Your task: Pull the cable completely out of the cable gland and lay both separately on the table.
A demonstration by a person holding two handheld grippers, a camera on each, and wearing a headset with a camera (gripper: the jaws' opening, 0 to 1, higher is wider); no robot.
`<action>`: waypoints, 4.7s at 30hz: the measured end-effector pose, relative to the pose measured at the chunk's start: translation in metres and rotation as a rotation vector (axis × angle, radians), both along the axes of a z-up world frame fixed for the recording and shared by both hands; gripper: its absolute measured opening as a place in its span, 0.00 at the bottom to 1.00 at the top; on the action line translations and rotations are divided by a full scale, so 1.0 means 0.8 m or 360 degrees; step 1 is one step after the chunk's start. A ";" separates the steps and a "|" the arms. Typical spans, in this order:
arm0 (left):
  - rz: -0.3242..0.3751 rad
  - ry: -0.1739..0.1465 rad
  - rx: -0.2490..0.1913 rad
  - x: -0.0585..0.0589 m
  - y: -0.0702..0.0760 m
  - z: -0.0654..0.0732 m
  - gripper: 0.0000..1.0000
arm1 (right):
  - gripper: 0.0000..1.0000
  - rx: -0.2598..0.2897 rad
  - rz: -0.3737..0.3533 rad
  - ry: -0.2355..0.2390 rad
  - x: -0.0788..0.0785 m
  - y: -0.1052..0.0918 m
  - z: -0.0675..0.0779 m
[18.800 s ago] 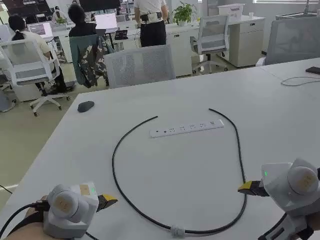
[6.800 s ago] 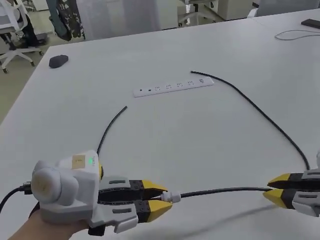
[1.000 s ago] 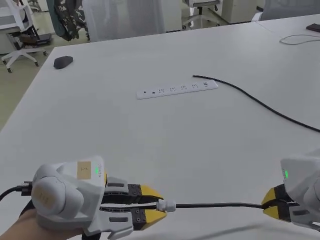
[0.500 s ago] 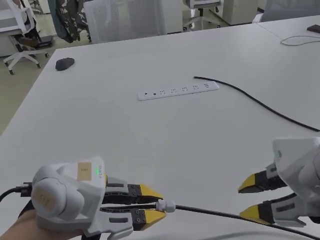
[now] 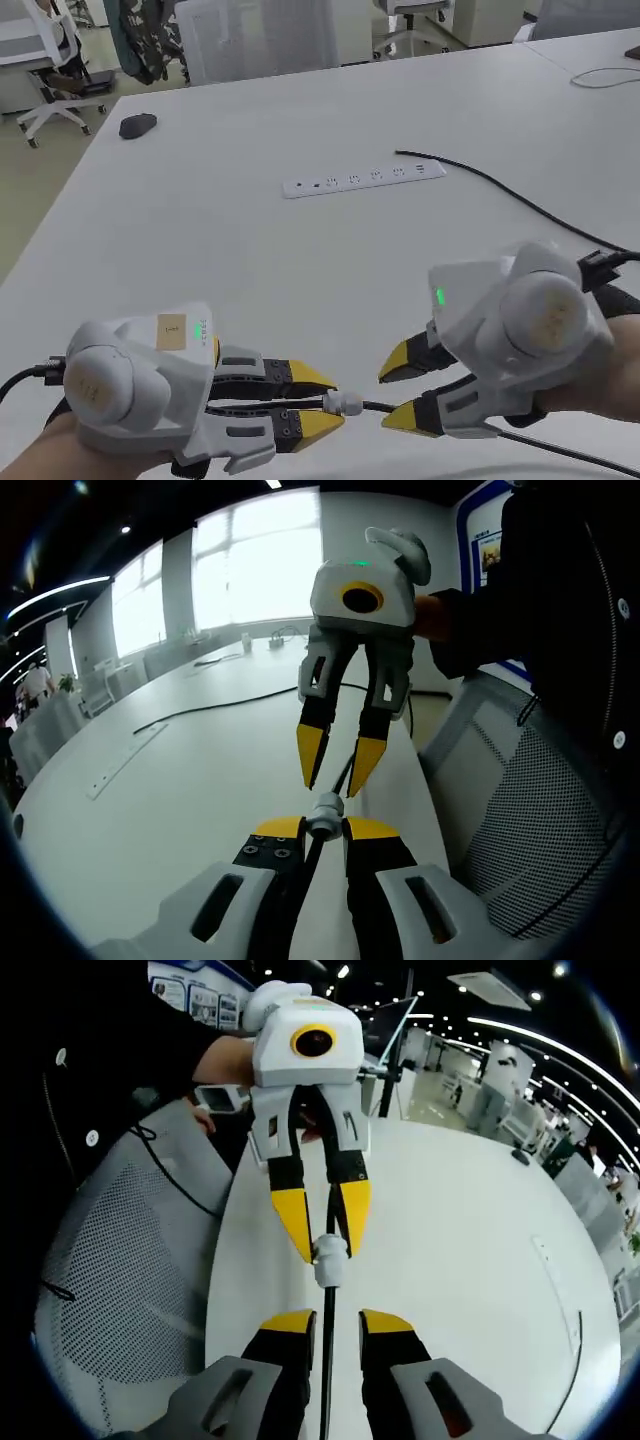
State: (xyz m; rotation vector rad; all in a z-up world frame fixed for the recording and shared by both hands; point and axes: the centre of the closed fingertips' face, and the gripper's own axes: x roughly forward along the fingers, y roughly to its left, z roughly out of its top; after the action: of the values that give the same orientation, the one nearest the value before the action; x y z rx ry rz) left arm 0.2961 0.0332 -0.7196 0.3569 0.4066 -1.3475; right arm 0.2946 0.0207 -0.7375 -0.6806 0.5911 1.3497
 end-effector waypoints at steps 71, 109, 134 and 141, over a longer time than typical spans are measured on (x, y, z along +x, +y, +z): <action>0.0030 0.0059 -0.0015 -0.003 0.015 0.008 0.15 | 0.10 0.0023 -0.0061 0.0060 -0.003 0.007 0.015; 0.0182 0.0015 -0.0067 0.001 0.054 0.022 0.15 | 0.00 -0.0136 0.0086 -0.0096 0.004 -0.007 -0.005; 0.0451 0.0024 -0.0115 -0.021 0.124 0.017 0.15 | 0.00 -0.0159 0.0073 -0.0056 0.009 0.019 -0.011; 0.0551 0.0023 -0.0113 -0.034 0.152 0.012 0.15 | 0.00 -0.0144 0.0136 -0.0049 0.007 0.055 -0.009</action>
State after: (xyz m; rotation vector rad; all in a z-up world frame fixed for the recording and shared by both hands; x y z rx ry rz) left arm 0.2687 0.1546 -0.7098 0.2061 0.4102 -1.0236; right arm 0.3006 0.0650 -0.7447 -0.8067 0.6065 1.3958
